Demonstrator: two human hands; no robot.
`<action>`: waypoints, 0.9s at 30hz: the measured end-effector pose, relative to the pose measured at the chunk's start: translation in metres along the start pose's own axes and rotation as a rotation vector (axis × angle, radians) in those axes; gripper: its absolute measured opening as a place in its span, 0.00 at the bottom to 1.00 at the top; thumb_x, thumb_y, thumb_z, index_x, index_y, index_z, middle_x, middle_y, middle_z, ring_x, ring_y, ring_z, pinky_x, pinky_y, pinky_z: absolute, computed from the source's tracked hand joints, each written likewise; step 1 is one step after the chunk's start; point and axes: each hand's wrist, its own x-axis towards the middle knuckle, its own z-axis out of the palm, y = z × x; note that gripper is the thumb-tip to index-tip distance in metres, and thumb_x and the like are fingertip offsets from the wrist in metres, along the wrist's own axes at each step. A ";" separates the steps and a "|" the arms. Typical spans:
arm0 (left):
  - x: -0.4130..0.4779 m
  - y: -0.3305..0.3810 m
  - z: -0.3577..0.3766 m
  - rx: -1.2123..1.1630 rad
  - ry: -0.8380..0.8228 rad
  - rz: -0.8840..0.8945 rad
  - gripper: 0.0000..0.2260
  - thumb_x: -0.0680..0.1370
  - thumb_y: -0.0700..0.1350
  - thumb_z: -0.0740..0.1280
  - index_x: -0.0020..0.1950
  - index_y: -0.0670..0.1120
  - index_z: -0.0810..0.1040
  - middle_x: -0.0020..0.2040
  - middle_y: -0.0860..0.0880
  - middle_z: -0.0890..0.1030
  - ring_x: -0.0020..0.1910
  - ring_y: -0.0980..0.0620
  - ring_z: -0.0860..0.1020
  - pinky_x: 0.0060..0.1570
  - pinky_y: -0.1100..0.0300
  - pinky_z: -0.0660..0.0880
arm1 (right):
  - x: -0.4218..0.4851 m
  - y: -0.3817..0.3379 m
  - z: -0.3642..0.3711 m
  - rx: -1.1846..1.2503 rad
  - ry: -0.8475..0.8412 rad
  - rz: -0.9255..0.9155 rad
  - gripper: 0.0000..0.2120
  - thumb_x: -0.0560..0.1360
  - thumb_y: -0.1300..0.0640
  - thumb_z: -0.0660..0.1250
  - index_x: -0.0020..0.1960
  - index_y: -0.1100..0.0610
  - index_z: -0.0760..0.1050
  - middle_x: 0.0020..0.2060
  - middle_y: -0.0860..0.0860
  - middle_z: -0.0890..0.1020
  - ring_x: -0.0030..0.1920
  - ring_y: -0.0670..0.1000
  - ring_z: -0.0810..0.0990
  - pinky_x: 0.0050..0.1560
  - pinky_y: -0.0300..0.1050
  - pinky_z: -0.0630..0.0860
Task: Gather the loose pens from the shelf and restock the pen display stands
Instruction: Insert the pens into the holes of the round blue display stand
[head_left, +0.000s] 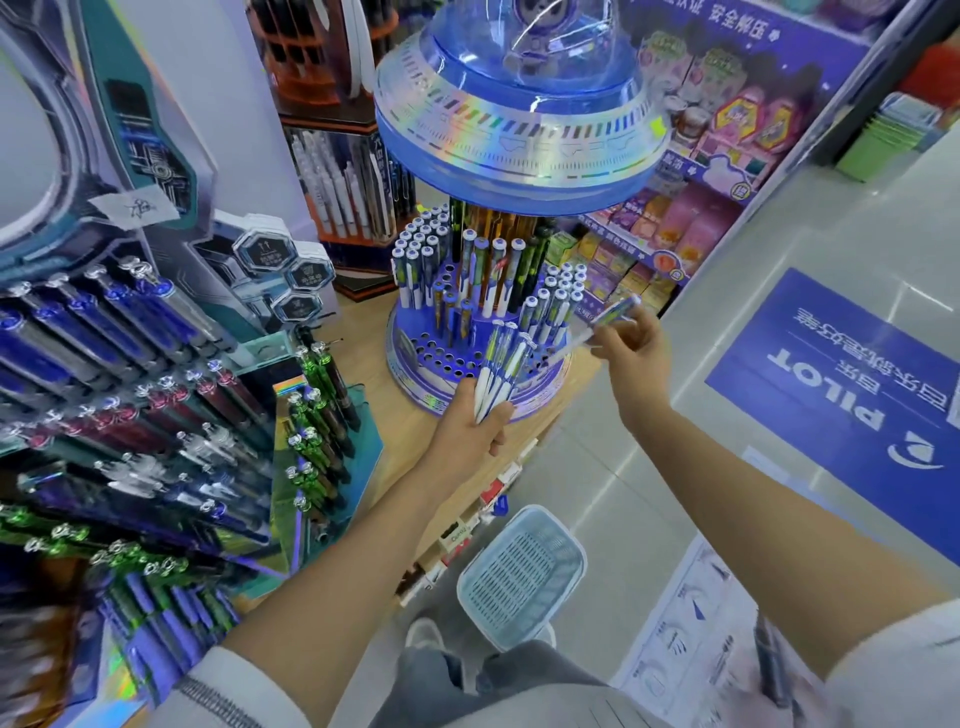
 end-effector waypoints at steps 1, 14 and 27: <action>-0.001 0.001 0.000 -0.004 -0.007 0.004 0.08 0.81 0.42 0.62 0.56 0.40 0.67 0.36 0.47 0.71 0.27 0.60 0.70 0.30 0.67 0.70 | 0.003 0.000 0.000 -0.035 0.024 -0.034 0.07 0.76 0.65 0.67 0.49 0.57 0.71 0.35 0.50 0.78 0.36 0.48 0.78 0.44 0.48 0.79; 0.001 -0.002 -0.010 -0.031 -0.022 -0.011 0.08 0.81 0.41 0.62 0.57 0.38 0.68 0.35 0.47 0.72 0.28 0.59 0.71 0.32 0.67 0.71 | 0.015 0.005 0.021 -0.281 0.063 -0.134 0.03 0.76 0.61 0.69 0.48 0.59 0.77 0.44 0.53 0.83 0.42 0.47 0.79 0.43 0.31 0.74; 0.005 0.003 -0.014 -0.070 -0.039 -0.022 0.10 0.81 0.41 0.63 0.59 0.38 0.68 0.36 0.49 0.73 0.29 0.60 0.72 0.32 0.67 0.71 | 0.012 0.004 0.025 -0.283 0.049 -0.118 0.12 0.73 0.63 0.72 0.51 0.53 0.72 0.41 0.51 0.82 0.42 0.46 0.81 0.45 0.35 0.77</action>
